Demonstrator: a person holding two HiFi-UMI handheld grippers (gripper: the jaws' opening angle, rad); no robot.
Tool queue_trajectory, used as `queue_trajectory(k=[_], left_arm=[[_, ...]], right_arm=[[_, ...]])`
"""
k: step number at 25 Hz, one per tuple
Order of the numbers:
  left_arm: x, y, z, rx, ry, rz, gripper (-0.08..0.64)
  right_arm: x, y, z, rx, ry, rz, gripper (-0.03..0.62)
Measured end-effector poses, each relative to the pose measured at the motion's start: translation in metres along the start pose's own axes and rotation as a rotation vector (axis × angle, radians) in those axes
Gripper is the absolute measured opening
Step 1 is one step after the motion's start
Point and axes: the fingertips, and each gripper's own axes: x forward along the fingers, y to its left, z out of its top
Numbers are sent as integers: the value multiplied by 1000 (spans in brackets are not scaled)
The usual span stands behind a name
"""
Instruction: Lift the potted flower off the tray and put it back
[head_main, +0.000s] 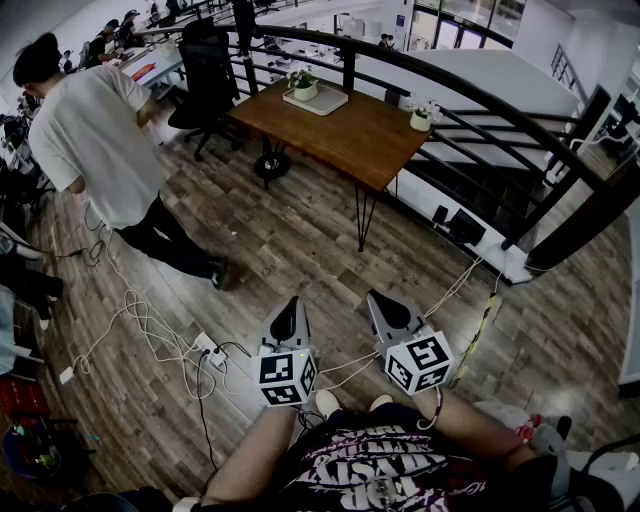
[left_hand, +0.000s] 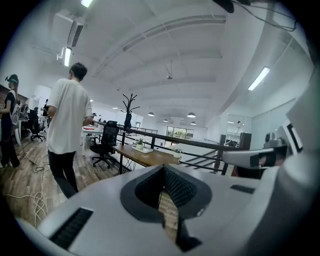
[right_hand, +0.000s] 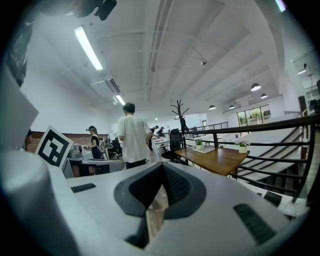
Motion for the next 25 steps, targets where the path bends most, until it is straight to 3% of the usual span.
queue_trajectory(k=[15,19,25], left_arm=[[10,37,-6,-34,14,-23,8],[24,38,2,-29,8,-33,8],[52,59,27,1,-43,-19,8]], right_arm=[[24,15,-4,-1,12,-26,-2],[29,-8,14,18,-32,-57,-2],[53,-32,47,-28,-115,-80,-2]])
